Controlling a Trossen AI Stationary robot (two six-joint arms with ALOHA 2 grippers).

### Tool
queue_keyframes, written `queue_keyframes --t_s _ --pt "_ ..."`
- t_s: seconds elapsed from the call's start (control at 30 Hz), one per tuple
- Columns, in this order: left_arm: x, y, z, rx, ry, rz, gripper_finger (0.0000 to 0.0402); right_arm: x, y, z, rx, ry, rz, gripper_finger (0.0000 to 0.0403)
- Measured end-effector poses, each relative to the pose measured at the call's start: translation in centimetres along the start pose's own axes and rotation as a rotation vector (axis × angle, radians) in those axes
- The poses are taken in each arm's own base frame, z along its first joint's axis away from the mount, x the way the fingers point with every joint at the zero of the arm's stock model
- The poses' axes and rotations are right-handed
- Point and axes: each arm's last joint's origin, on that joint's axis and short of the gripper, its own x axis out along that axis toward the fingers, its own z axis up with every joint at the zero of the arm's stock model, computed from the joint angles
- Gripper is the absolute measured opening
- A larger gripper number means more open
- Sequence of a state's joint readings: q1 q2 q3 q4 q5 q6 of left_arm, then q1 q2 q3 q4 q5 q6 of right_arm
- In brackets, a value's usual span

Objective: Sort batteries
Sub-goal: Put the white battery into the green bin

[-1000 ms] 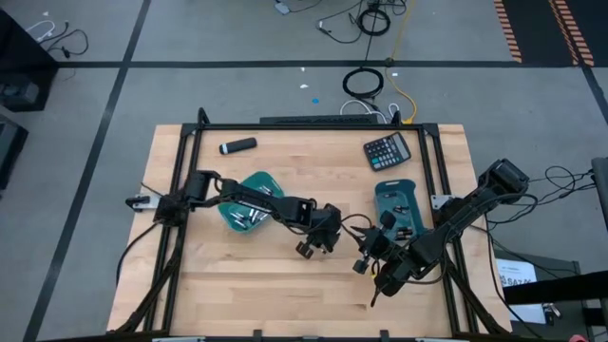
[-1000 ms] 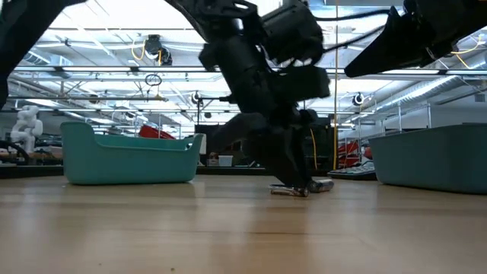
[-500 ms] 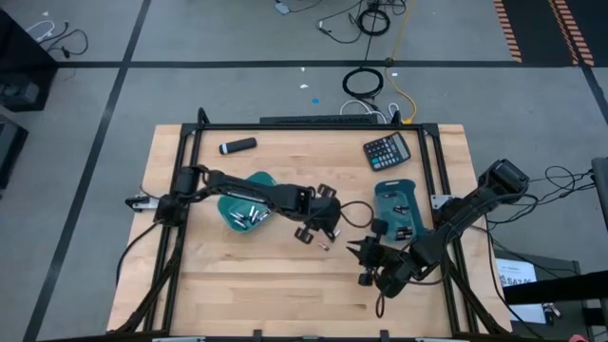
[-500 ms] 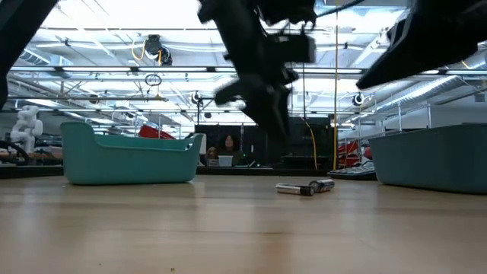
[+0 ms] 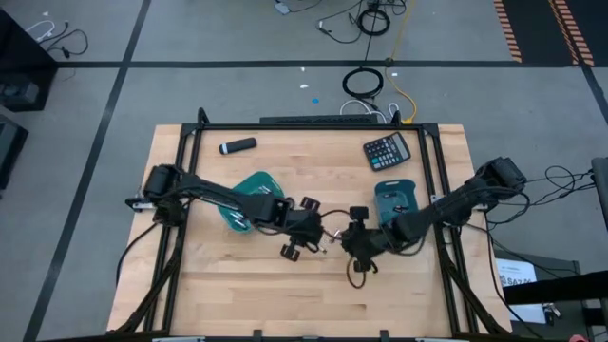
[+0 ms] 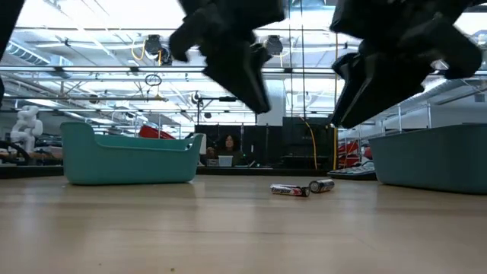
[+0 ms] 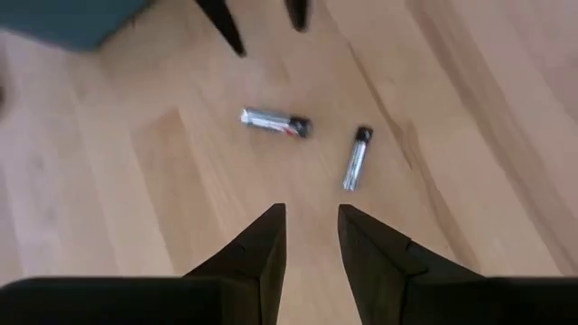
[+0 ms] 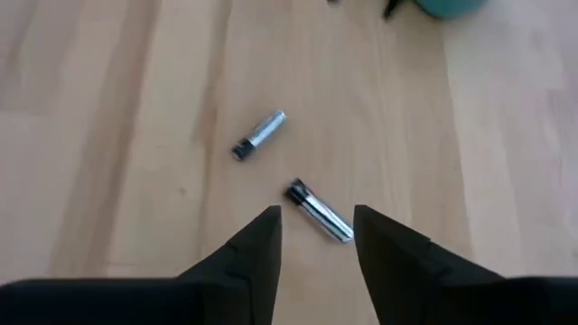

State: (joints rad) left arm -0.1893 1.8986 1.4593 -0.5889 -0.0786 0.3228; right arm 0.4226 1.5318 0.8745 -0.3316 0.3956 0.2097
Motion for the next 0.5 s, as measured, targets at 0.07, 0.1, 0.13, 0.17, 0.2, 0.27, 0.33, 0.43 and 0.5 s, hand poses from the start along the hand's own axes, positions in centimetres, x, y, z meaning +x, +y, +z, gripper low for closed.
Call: queue_keyframes --t_s 0.07,0.1,0.13,0.17,0.2,0.27,0.33,0.43,0.5 --pt "-0.2 -0.9 -1.2 -0.023 -0.009 0.010 0.0114 0.5 -0.8 0.1 -0.006 0.018 0.010 0.0134" --pt "-0.5 -1.2 -1.7 -0.042 -0.023 0.019 0.0114 0.7 -1.2 0.1 -0.009 0.024 0.007 0.0134" --pt "-0.9 -1.6 -2.2 -0.062 -0.050 0.031 0.0114 1.1 -1.4 0.1 -0.017 0.031 0.005 0.0133" --pt "-1.5 -1.8 -2.6 -0.085 -0.078 0.042 0.0114 1.5 -1.7 0.2 -0.025 0.035 0.009 0.0132" --pt "-2.2 -2.0 -2.9 -0.110 -0.115 0.064 0.0114 1.9 -1.9 0.2 -0.030 0.037 0.014 0.0131" --pt "-3.3 -2.5 -3.6 -0.152 -0.167 0.113 0.0114 2.9 -2.1 0.1 -0.042 0.058 0.034 0.0131" --pt "-4.2 -3.2 -4.5 -0.178 -0.176 0.159 0.0114 4.0 -2.3 -0.3 -0.051 0.095 0.053 0.0131" --pt "-6.0 -4.5 -5.1 -0.196 -0.226 0.238 0.0114 5.4 -2.5 -1.1 -0.071 0.158 0.047 0.0131" --pt "-7.0 -5.2 -5.6 -0.209 -0.238 0.291 0.0114 6.0 -2.6 -1.4 -0.080 0.183 0.041 0.0131"
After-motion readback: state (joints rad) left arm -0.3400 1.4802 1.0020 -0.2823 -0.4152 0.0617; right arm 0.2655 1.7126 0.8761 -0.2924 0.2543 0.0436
